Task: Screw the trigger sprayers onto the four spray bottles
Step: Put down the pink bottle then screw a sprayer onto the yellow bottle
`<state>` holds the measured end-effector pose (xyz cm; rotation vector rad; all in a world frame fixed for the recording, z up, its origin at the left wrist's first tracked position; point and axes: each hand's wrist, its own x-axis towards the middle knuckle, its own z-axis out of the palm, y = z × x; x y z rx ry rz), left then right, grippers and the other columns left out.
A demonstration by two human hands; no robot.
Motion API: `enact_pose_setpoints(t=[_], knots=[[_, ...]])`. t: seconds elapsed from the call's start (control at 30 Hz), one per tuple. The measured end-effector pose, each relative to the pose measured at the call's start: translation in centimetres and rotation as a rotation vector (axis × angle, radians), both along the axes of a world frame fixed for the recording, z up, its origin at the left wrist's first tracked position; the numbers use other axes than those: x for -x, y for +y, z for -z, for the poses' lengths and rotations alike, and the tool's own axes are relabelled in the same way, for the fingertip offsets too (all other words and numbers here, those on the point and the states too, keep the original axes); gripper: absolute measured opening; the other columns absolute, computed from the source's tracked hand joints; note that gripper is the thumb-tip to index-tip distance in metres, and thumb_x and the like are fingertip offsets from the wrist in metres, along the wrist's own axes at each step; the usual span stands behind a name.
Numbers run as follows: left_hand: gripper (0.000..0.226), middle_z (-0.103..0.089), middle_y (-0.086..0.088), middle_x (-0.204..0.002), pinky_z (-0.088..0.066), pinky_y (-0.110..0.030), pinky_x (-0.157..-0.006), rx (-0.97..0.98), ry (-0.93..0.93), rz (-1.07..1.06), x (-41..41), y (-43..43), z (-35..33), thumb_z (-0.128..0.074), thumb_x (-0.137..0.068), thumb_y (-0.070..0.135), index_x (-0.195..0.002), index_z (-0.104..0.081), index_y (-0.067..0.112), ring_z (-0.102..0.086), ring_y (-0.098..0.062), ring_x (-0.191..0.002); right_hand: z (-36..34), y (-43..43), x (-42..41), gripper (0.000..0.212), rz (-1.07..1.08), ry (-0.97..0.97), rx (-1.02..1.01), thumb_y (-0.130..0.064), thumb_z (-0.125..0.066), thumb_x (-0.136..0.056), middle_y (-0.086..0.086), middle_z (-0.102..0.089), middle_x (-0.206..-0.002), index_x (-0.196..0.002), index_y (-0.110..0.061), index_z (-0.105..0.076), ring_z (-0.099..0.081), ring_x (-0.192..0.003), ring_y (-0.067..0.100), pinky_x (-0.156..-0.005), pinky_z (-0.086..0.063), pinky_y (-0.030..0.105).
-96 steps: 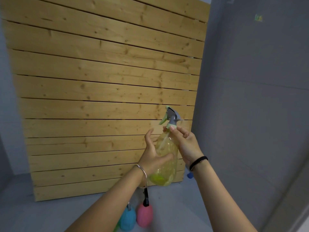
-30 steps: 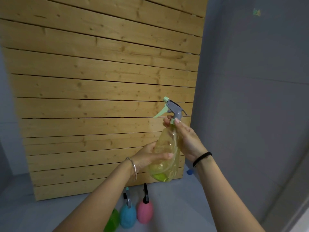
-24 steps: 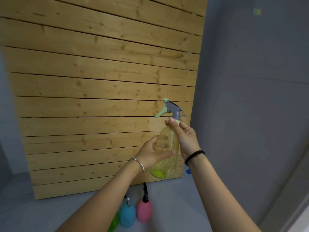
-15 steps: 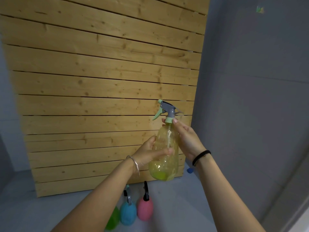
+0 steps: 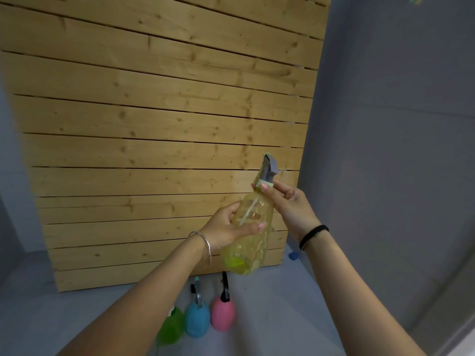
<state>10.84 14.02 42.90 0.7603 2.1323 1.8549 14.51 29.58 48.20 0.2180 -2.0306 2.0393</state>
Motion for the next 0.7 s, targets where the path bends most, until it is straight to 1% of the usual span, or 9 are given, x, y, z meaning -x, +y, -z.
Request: enact_pose_setpoints(t=[0.1, 0.17, 0.27, 0.37, 0.4, 0.5, 0.57, 0.63, 0.7], knots=[[0.052, -0.07, 0.023, -0.097, -0.049, -0.01, -0.078, -0.005, 0.04, -0.049, 0.5, 0.2, 0.2, -0.082, -0.057, 0.048, -0.105, -0.064, 0.04, -0.061, 0.009, -0.097, 0.5, -0.4, 0.9, 0.031, 0.048, 0.015, 0.042, -0.017, -0.067, -0.084, 0.008, -0.073, -0.105, -0.112, -0.004, -0.067, -0.069, -0.093, 0.004, -0.072, -0.051, 0.009], [0.049, -0.069, 0.022, -0.099, -0.045, -0.003, -0.072, -0.01, 0.06, -0.068, 1.0, 0.3, 0.5, -0.083, -0.066, 0.037, -0.111, -0.063, 0.035, -0.059, 0.015, -0.094, 0.9, -0.5, 1.4, 0.027, 0.069, 0.02, 0.076, -0.017, -0.069, -0.083, 0.002, -0.074, -0.1, -0.108, -0.008, -0.069, -0.069, -0.087, -0.001, -0.067, -0.049, 0.007], [0.054, -0.065, 0.021, -0.108, -0.044, -0.007, -0.078, 0.026, 0.072, -0.074, 2.1, 0.6, 1.3, -0.08, -0.07, 0.035, -0.12, -0.059, 0.032, -0.057, 0.01, -0.102, 1.8, -0.3, 2.4, 0.018, 0.086, 0.014, 0.093, -0.017, -0.071, -0.081, -0.004, -0.076, -0.094, -0.099, -0.015, -0.072, -0.068, -0.087, -0.005, -0.065, -0.048, 0.004], [0.056, -0.064, 0.021, -0.111, -0.045, -0.016, -0.087, 0.047, 0.068, -0.1, 3.5, 1.0, 3.0, -0.08, -0.07, 0.039, -0.121, -0.057, 0.034, -0.056, 0.003, -0.109, 2.8, 0.1, 3.7, 0.008, 0.056, 0.003, 0.063, -0.017, -0.07, -0.082, -0.005, -0.076, -0.092, -0.086, -0.02, -0.075, -0.068, -0.087, -0.003, -0.069, -0.049, 0.007], [0.056, -0.064, 0.021, -0.111, -0.046, -0.018, -0.088, 0.053, 0.066, -0.11, 4.0, 1.2, 3.6, -0.08, -0.069, 0.041, -0.12, -0.057, 0.035, -0.057, 0.001, -0.108, 3.3, 0.3, 4.2, 0.008, 0.047, 0.005, 0.027, -0.018, -0.069, -0.083, -0.002, -0.076, -0.095, -0.088, -0.021, -0.075, -0.068, -0.089, 0.001, -0.074, -0.051, 0.01], [0.056, -0.067, 0.02, -0.106, -0.047, -0.007, -0.077, 0.055, 0.045, -0.105, 5.6, 1.9, 6.2, -0.08, -0.067, 0.044, -0.117, -0.058, 0.034, -0.06, 0.007, -0.099, 5.3, 1.2, 6.1, 0.007, 0.057, -0.021, -0.12, -0.025, -0.067, -0.084, 0.011, -0.072, -0.103, -0.089, -0.025, -0.073, -0.067, -0.097, 0.012, -0.084, -0.054, 0.023], [0.058, -0.066, 0.021, -0.106, -0.044, -0.001, -0.071, 0.068, 0.029, -0.099, 6.8, 2.2, 8.5, -0.081, -0.066, 0.043, -0.118, -0.057, 0.034, -0.059, 0.014, -0.095, 6.9, 2.1, 7.5, 0.021, 0.062, -0.055, -0.264, -0.026, -0.068, -0.083, 0.01, -0.069, -0.103, -0.101, -0.015, -0.071, -0.064, -0.102, 0.019, -0.093, -0.051, 0.035], [0.065, -0.064, 0.021, -0.109, -0.046, -0.003, -0.073, 0.112, 0.031, -0.101, 7.6, 2.2, 10.2, -0.08, -0.062, 0.048, -0.12, -0.053, 0.036, -0.058, 0.014, -0.097, 8.1, 2.9, 8.3, 0.026, 0.039, -0.058, -0.378, -0.022, -0.07, -0.082, 0.005, -0.071, -0.104, -0.105, -0.011, -0.07, -0.065, -0.1, 0.016, -0.093, -0.05, 0.031], [0.071, -0.062, 0.022, -0.109, -0.047, -0.008, -0.077, 0.176, 0.026, -0.12, 8.9, 2.7, 12.5, -0.077, -0.056, 0.055, -0.12, -0.049, 0.043, -0.058, 0.009, -0.1, 10.0, 3.7, 9.5, 0.022, 0.021, -0.062, -0.439, -0.019, -0.072, -0.08, 0.0, -0.071, -0.098, -0.101, -0.012, -0.07, -0.066, -0.087, 0.003, -0.084, -0.05, 0.017]])
